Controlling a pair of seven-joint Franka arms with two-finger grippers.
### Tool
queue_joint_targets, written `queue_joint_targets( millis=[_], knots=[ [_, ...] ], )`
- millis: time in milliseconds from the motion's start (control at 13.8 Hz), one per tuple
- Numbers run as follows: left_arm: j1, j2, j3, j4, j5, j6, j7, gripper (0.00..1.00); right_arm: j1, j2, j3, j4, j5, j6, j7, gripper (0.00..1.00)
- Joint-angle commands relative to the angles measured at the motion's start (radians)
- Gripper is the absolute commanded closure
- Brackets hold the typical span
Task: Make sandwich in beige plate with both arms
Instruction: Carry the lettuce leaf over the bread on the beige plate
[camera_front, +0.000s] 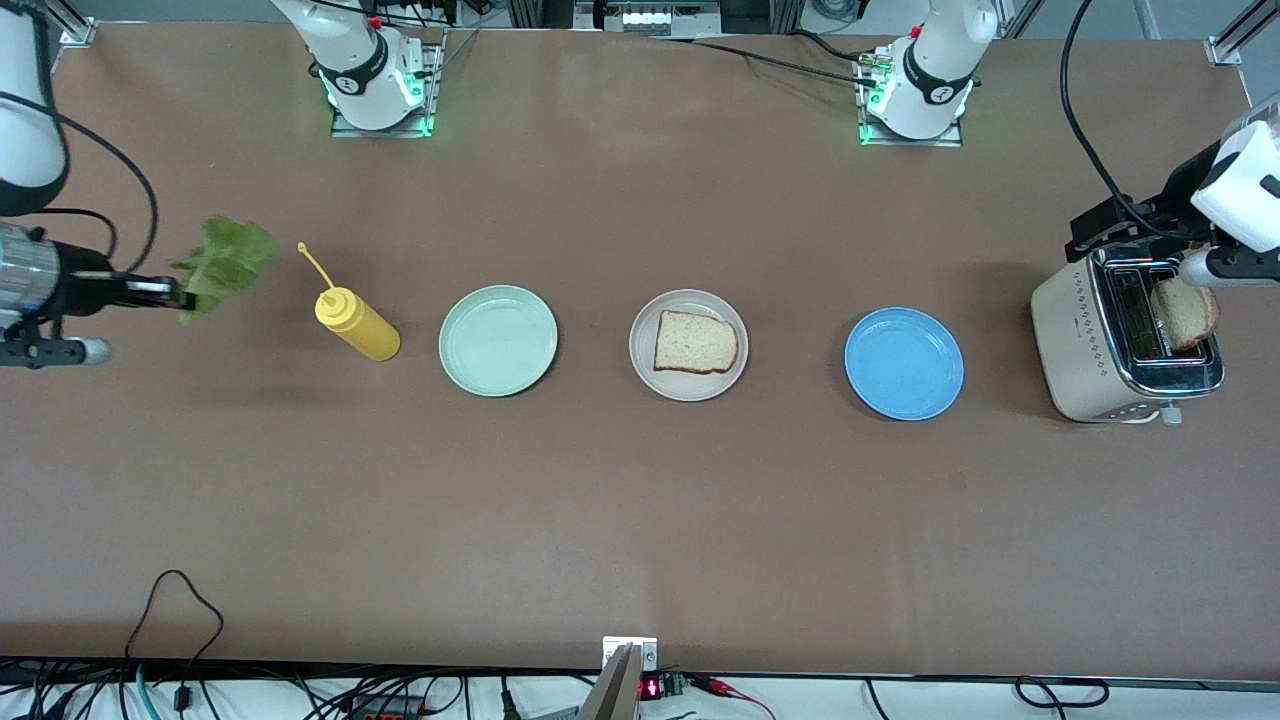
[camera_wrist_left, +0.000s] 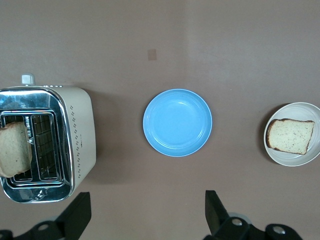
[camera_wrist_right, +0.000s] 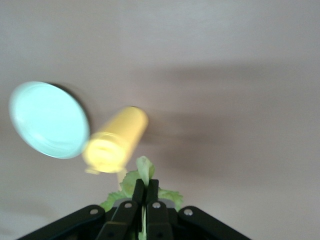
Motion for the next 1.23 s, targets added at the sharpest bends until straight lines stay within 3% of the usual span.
queue_joint_targets(
  millis=[0,144,506,1156],
  knots=[
    [0.0,0.001,-0.005,0.016,0.02,-0.018,-0.005,0.0,0.088,0.047,0.021,0.057,0.09,-0.015,0.303,1.0],
    [0.0,0.004,-0.003,0.016,0.02,-0.028,-0.005,0.0,0.18,0.065,0.021,0.057,0.145,0.004,0.504,1.0],
    [0.003,0.003,0.007,0.046,0.021,-0.028,-0.002,0.0,0.387,0.129,0.021,0.057,0.251,0.255,0.906,1.0],
    [0.0,0.012,0.004,0.049,0.047,-0.015,0.007,0.0,0.706,0.359,0.021,0.055,0.265,0.74,1.498,1.0]
  ],
)
